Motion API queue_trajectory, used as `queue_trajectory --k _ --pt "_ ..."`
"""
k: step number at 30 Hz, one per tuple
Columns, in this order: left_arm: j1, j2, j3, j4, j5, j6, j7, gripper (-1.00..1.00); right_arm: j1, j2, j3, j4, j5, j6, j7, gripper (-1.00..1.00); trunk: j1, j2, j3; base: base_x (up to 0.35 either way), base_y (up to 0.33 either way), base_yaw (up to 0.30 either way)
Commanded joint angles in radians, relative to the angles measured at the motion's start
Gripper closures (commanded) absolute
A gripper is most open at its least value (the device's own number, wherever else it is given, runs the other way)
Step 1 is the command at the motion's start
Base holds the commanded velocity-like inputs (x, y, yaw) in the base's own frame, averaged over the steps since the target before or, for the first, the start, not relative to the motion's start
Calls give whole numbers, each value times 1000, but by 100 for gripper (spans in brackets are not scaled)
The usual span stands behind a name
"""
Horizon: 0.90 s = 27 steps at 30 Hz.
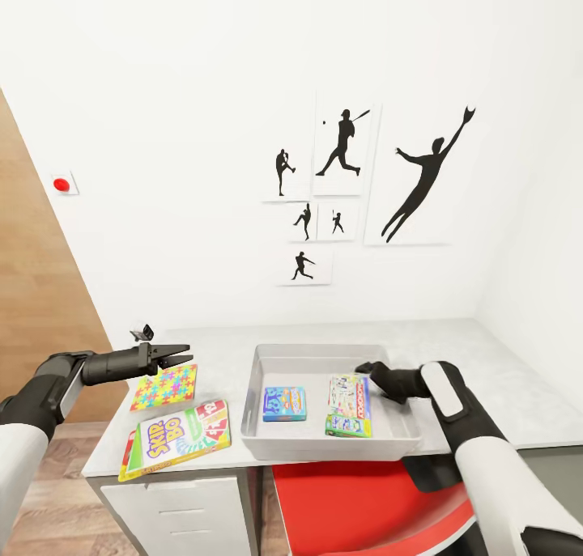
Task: Put all the toys in the child's room - the three board games (two on the bed and one on the table), the two jigsaw puzzles on the table, and the tennis ball on the table - inside the toy box on the table in the child's room.
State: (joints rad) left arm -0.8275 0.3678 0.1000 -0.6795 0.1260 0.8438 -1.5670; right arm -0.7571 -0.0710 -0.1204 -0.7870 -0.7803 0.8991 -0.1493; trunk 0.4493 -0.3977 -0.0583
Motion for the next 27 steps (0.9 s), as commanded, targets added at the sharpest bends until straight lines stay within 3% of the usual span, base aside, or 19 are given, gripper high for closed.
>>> queue_trajectory --k 1,14,27 --pt "-1 0 0 0 0 11 -4 -100 5 0 -1 -29 -11 9 -9 -100 1 -2 -2 0 0 0" --pt "-1 0 0 0 0 11 -4 -100 118 1 -8 -385 -35 137 -6 -100 1 -2 -2 0 0 0" --pt "-1 0 0 0 0 10 -4 -100 322 -2 -10 -695 -250 148 -5 -100 1 -2 -2 0 0 0"
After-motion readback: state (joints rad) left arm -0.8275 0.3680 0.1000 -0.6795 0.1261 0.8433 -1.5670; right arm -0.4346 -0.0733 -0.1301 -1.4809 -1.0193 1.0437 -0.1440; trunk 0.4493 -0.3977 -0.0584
